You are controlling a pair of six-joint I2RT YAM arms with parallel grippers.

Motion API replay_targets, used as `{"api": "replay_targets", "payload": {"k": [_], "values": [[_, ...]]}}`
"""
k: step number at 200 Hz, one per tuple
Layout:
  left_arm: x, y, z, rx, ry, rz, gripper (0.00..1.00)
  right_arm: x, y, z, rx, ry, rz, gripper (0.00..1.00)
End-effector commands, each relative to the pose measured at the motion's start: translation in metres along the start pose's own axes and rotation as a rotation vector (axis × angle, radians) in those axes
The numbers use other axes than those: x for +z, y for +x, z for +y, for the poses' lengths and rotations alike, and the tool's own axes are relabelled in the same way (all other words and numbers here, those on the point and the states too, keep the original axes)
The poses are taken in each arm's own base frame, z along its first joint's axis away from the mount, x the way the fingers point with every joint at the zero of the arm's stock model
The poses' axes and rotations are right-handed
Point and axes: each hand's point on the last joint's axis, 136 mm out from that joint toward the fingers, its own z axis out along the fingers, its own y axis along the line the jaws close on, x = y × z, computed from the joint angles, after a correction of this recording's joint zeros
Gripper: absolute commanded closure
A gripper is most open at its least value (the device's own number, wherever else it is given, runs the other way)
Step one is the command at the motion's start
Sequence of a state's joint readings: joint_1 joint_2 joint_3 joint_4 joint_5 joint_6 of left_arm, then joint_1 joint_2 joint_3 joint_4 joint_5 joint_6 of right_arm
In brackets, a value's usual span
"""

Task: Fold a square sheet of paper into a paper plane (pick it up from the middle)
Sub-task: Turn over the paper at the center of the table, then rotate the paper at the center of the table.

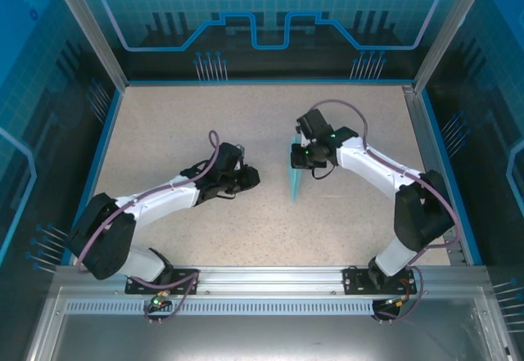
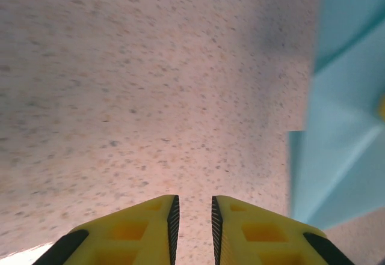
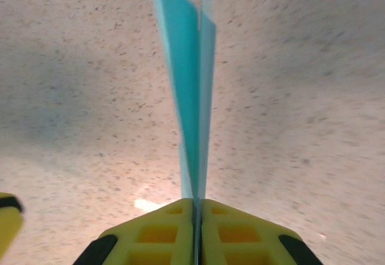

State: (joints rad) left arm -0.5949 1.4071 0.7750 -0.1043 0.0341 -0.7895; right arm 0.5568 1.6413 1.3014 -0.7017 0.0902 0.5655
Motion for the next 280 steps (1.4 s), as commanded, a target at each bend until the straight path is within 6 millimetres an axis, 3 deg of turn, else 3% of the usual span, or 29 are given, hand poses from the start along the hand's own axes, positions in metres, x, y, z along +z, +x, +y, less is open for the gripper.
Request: {"api": "replay_targets", "payload": {"k": [1, 17, 31, 82, 109, 150, 167, 196, 215, 237, 264, 280], "values": [[-0.012, -0.007, 0.036, -0.064, -0.133, -0.090, 0.75, -0.031, 0.029, -0.068, -0.167, 0.541, 0.137, 0.92], [-0.022, -0.010, 0.052, -0.097, -0.189, -0.126, 0.75, -0.043, 0.026, -0.072, -0.208, 0.718, 0.142, 0.92], [-0.029, -0.012, 0.061, -0.109, -0.210, -0.154, 0.75, -0.039, 0.025, -0.064, -0.229, 0.773, 0.140, 0.88], [-0.055, -0.012, 0.084, -0.139, -0.265, -0.239, 0.68, 0.028, 0.047, -0.025, -0.251, 0.789, 0.279, 0.92], [-0.060, -0.010, 0.088, -0.144, -0.260, -0.249, 0.65, 0.062, 0.059, 0.001, -0.237, 0.709, 0.338, 0.91], [-0.062, -0.010, 0.088, -0.135, -0.263, -0.244, 0.64, 0.098, 0.076, 0.048, -0.247, 0.523, 0.411, 0.75], [-0.061, -0.010, 0.087, -0.134, -0.257, -0.236, 0.64, 0.098, 0.077, 0.066, -0.231, 0.412, 0.405, 0.67], [-0.054, -0.007, 0.076, -0.110, -0.218, -0.192, 0.62, 0.061, 0.055, 0.094, -0.184, 0.130, 0.290, 0.51], [-0.045, -0.004, 0.065, -0.087, -0.177, -0.147, 0.61, 0.038, 0.043, 0.094, -0.126, -0.056, 0.223, 0.42], [-0.033, -0.001, 0.053, -0.067, -0.136, -0.088, 0.61, 0.026, 0.028, 0.077, -0.031, -0.225, 0.168, 0.39], [-0.020, 0.001, 0.033, -0.034, -0.084, -0.026, 0.60, 0.043, 0.021, 0.038, 0.067, -0.261, 0.175, 0.44], [-0.012, 0.005, 0.022, -0.014, -0.057, 0.014, 0.59, 0.055, 0.020, 0.036, 0.088, -0.342, 0.220, 0.50]]}}
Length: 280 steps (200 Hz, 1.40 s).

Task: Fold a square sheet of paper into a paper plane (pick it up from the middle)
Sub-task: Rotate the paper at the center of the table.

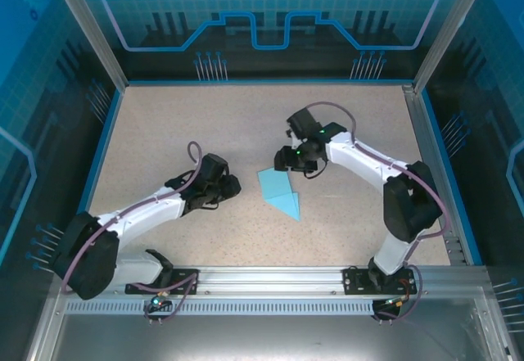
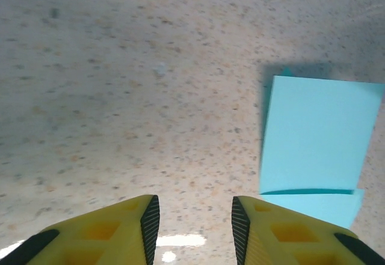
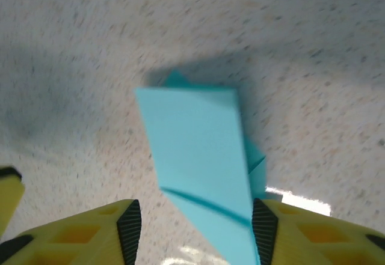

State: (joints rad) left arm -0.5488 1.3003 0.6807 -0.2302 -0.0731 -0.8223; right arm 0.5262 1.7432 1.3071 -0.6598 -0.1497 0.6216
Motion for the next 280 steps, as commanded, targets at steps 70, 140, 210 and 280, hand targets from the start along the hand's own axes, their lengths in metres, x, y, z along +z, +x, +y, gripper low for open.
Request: {"api": "replay_targets", "payload": {"k": [70, 140, 210, 280], "values": [[0.021, 0.019, -0.057, 0.086, 0.120, 0.144, 0.59, 0.068, -0.011, -0.015, 0.045, -0.159, 0.119, 0.60], [0.030, 0.025, -0.070, 0.106, 0.128, 0.179, 0.60, 0.066, -0.003, -0.046, 0.244, -0.249, 0.036, 0.74], [0.033, 0.026, -0.077, 0.124, 0.122, 0.188, 0.60, 0.026, 0.000, -0.056, 0.219, -0.206, -0.071, 0.65], [0.041, 0.028, -0.065, 0.063, 0.066, 0.193, 0.63, 0.014, 0.043, -0.016, 0.114, -0.355, 0.010, 0.87]]}}
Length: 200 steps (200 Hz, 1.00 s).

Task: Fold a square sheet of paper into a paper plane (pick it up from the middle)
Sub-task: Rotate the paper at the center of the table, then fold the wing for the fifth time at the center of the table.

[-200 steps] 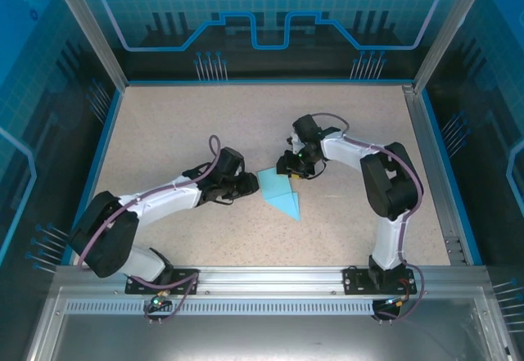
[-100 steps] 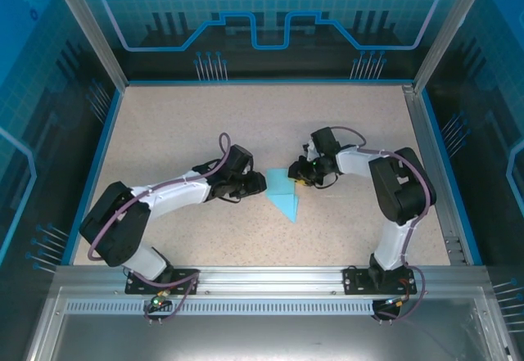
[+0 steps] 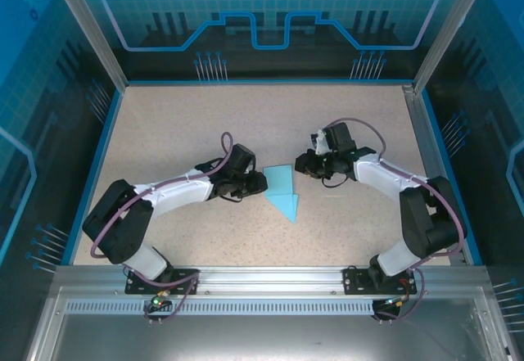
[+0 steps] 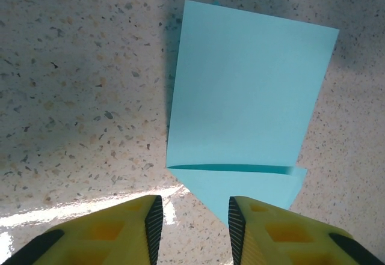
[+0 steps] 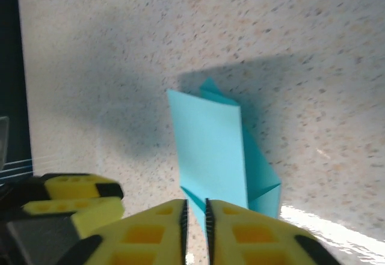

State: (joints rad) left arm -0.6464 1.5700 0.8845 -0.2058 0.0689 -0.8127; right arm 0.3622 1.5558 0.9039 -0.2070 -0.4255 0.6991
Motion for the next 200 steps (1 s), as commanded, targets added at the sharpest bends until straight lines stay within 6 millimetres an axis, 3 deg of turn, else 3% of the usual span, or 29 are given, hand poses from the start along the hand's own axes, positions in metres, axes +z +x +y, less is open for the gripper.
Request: {"api": "replay_targets", "payload": {"k": [1, 37, 77, 122, 200], "values": [[0.003, 0.000, 0.000, -0.026, -0.014, 0.008, 0.63, 0.016, 0.040, -0.001, 0.017, -0.033, 0.131, 0.87], [0.006, -0.001, -0.002, -0.049, 0.007, 0.022, 0.62, 0.033, 0.064, 0.000, 0.030, -0.068, 0.192, 0.88], [0.003, -0.002, -0.002, -0.064, 0.014, 0.011, 0.60, 0.038, 0.073, -0.005, 0.033, -0.074, 0.220, 0.87], [0.009, 0.002, -0.011, -0.062, 0.050, 0.054, 0.59, 0.044, 0.074, -0.032, 0.054, -0.012, 0.219, 0.86], [0.024, 0.009, -0.023, -0.103, 0.110, 0.120, 0.57, 0.054, 0.079, -0.064, 0.152, -0.071, 0.215, 0.85]]}}
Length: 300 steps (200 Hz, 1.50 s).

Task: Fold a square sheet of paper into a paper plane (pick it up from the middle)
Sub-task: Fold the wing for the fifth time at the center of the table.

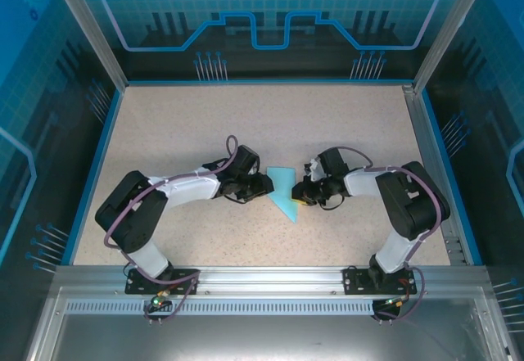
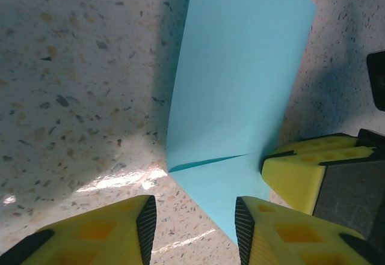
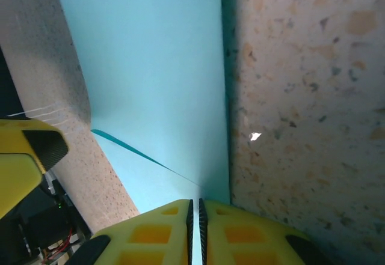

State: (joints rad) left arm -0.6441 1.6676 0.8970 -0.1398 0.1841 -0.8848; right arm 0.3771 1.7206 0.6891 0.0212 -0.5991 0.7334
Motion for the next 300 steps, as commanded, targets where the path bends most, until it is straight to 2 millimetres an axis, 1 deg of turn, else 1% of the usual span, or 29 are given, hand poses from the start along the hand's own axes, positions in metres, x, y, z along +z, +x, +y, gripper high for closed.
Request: {"api": "replay_targets", "payload": {"k": [1, 20, 44, 63, 112, 128, 155, 167, 204, 229, 240, 251, 262, 277, 290, 300], "values": [[0.001, -0.004, -0.016, -0.024, 0.057, 0.019, 0.57, 0.004, 0.002, -0.017, 0.041, -0.012, 0.000, 0.85], [0.004, -0.004, -0.016, -0.040, 0.061, 0.025, 0.56, 0.005, 0.002, -0.024, 0.060, -0.014, -0.002, 0.85], [0.011, -0.002, -0.020, -0.061, 0.087, 0.047, 0.56, 0.007, 0.006, -0.030, 0.075, -0.008, 0.003, 0.85], [0.018, -0.001, -0.020, -0.080, 0.095, 0.062, 0.56, 0.008, 0.007, -0.034, 0.081, 0.003, 0.002, 0.85], [0.025, -0.002, -0.016, -0.097, 0.085, 0.064, 0.56, 0.007, 0.007, -0.037, 0.085, 0.011, 0.001, 0.85], [0.027, -0.002, -0.019, -0.098, 0.104, 0.067, 0.58, 0.007, 0.006, -0.036, 0.082, 0.010, -0.001, 0.85], [0.028, -0.003, -0.031, -0.081, 0.163, 0.073, 0.68, 0.007, 0.005, -0.037, 0.083, 0.018, -0.003, 0.84], [0.026, -0.005, -0.035, -0.066, 0.172, 0.069, 0.72, 0.007, 0.004, -0.035, 0.080, 0.012, -0.004, 0.84], [0.022, -0.004, -0.033, -0.045, 0.162, 0.060, 0.86, -0.001, -0.006, -0.020, 0.043, 0.003, -0.030, 0.81], [0.019, -0.004, -0.031, -0.041, 0.158, 0.050, 0.91, -0.013, -0.014, 0.000, -0.014, -0.001, -0.058, 0.77], [0.016, -0.004, -0.033, -0.038, 0.161, 0.046, 0.93, -0.020, -0.016, 0.008, -0.052, 0.018, -0.080, 0.75], [0.015, -0.004, -0.034, -0.038, 0.165, 0.044, 0.96, -0.028, -0.016, 0.014, -0.092, 0.059, -0.105, 0.73], [0.014, -0.005, -0.034, -0.039, 0.165, 0.043, 0.96, -0.036, -0.016, 0.018, -0.142, 0.113, -0.138, 0.71], [0.014, -0.005, -0.036, -0.040, 0.166, 0.043, 0.96, -0.047, -0.014, 0.019, -0.210, 0.191, -0.192, 0.68], [0.014, -0.005, -0.036, -0.047, 0.165, 0.046, 0.97, -0.052, -0.009, 0.019, -0.294, 0.286, -0.231, 0.66], [0.014, -0.006, -0.037, -0.053, 0.169, 0.046, 0.97, -0.053, -0.002, 0.022, -0.386, 0.350, -0.257, 0.65]]}}
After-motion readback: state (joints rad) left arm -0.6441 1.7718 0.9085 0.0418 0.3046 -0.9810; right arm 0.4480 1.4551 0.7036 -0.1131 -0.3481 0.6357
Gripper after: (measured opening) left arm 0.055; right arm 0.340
